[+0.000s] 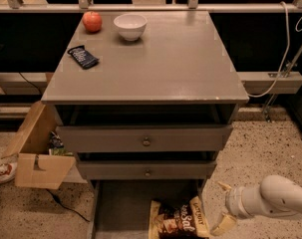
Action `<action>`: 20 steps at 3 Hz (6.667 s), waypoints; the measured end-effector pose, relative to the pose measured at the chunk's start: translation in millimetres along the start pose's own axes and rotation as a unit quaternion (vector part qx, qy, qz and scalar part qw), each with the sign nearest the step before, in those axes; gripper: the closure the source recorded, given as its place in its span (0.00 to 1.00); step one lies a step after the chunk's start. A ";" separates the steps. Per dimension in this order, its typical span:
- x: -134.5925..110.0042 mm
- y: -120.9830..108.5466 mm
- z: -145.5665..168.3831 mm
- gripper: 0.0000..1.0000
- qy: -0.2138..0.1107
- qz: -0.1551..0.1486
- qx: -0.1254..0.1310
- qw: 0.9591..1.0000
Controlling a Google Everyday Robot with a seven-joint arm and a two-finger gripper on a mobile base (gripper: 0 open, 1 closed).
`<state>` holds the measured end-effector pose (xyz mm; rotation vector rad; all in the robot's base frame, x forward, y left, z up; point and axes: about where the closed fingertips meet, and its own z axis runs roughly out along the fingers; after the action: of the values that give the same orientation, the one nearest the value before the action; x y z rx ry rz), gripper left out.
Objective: Pick brown chip bag from bottom drawer and place on counter
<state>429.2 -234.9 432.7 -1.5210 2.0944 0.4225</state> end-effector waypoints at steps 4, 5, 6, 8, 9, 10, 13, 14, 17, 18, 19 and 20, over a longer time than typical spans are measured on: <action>41.9 -4.2 105.3 0.00 -0.025 -0.038 -0.050 0.998; 68.8 -2.9 172.0 0.00 -0.029 -0.059 -0.073 0.995; 77.4 5.4 204.9 0.00 -0.017 -0.071 -0.078 0.994; 77.6 13.7 245.8 0.00 0.006 -0.092 -0.072 0.993; 83.0 13.0 263.9 0.00 0.021 -0.097 -0.062 0.993; 91.3 9.0 277.6 0.24 0.011 -0.091 -0.056 0.994; 60.3 -16.1 176.2 0.99 -0.171 -0.119 -0.003 0.978; 54.3 -20.1 117.3 1.00 -0.232 -0.130 0.005 0.964; 39.8 15.2 93.6 1.00 -0.270 -0.136 -0.030 0.953; 13.2 34.8 35.1 1.00 -0.297 -0.167 -0.003 0.940; -21.2 47.5 -74.2 1.00 -0.294 -0.184 0.076 0.935; -38.5 38.2 -143.1 1.00 -0.289 -0.180 0.130 0.931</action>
Offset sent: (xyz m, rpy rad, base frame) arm 0.0030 0.0045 -0.0258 0.0485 0.0191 -0.0032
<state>370.6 -267.9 570.3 -1.3718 1.3269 0.3768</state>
